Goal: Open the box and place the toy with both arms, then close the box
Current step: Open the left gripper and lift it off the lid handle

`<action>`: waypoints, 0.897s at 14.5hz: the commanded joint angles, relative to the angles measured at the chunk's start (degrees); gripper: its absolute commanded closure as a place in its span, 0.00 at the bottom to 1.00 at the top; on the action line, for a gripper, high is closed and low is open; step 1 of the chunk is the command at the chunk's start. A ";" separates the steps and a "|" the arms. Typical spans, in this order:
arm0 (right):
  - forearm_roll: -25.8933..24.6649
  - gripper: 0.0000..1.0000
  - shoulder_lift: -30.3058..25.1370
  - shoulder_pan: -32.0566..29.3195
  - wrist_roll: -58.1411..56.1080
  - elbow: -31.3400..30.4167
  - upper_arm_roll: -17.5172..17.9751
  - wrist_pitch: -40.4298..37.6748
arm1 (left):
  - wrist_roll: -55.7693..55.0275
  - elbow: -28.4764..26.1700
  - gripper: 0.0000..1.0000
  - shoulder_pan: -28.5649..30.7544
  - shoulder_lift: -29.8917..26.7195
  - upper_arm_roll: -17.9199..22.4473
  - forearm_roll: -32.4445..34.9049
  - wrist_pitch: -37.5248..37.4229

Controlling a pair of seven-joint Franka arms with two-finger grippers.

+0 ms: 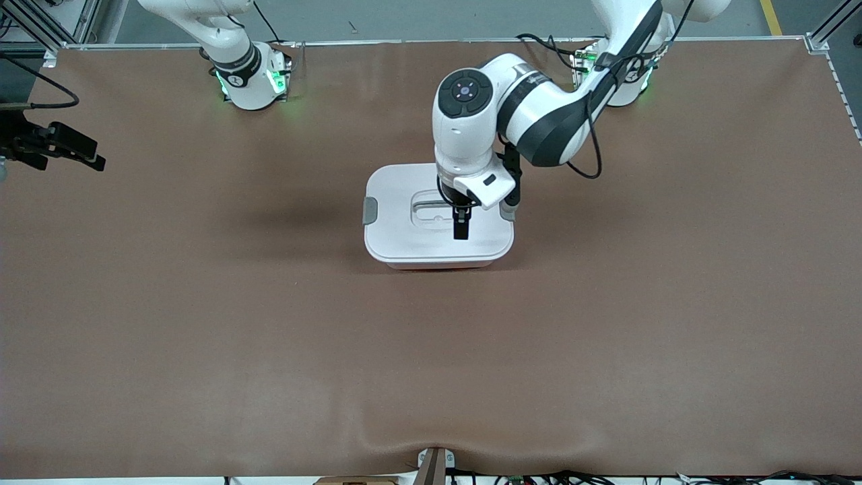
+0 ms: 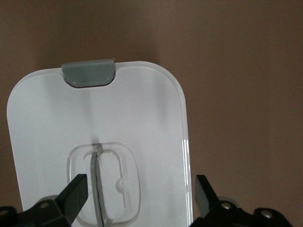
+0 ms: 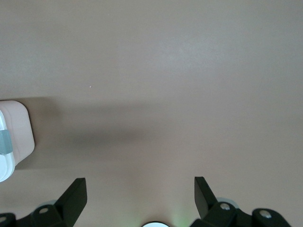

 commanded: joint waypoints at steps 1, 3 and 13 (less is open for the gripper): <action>-0.97 0.00 0.41 0.43 0.87 1.37 -0.10 -0.47 | 3.56 -0.33 0.00 2.29 -2.93 -0.07 1.06 -1.00; -1.32 0.00 0.50 0.43 0.87 1.46 -0.10 -0.38 | 7.15 -0.33 0.00 4.22 -4.51 -0.07 1.06 -1.09; -1.24 0.00 0.50 0.26 0.87 1.29 -0.10 1.64 | 31.39 1.86 0.00 14.68 -8.91 -0.86 -0.86 -7.14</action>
